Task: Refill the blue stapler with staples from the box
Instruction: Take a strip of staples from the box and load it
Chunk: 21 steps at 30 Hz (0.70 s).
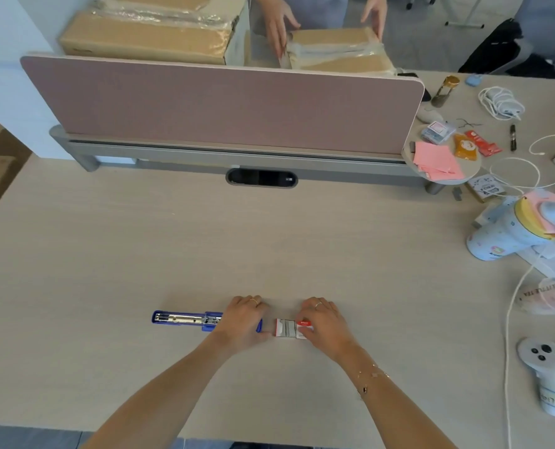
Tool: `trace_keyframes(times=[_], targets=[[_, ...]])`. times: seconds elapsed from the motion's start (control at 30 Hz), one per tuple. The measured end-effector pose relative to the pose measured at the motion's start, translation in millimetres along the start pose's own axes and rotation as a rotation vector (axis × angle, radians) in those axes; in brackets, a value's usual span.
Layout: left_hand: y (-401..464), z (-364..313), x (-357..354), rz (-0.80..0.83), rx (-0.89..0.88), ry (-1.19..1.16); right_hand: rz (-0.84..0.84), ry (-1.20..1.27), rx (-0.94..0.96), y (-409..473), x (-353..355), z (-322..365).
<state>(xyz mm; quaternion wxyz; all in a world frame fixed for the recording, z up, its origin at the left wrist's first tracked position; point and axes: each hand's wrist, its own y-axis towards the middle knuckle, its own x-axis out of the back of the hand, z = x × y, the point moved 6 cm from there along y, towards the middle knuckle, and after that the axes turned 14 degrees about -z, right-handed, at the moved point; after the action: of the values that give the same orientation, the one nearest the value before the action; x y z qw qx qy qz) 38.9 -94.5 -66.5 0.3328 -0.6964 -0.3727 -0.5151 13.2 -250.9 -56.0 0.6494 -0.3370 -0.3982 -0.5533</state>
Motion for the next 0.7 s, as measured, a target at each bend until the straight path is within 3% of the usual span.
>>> trace_keyframes(times=[0.3,0.7], targets=[[-10.9,12.9,-0.3,0.028,0.039,-0.031,0.062,-0.006,-0.023,-1.6,-19.4,8.5],[-6.5,-8.0,5.1,-0.102,-0.049,-0.059,0.056,0.018,-0.167,-0.2,-23.1,4.0]])
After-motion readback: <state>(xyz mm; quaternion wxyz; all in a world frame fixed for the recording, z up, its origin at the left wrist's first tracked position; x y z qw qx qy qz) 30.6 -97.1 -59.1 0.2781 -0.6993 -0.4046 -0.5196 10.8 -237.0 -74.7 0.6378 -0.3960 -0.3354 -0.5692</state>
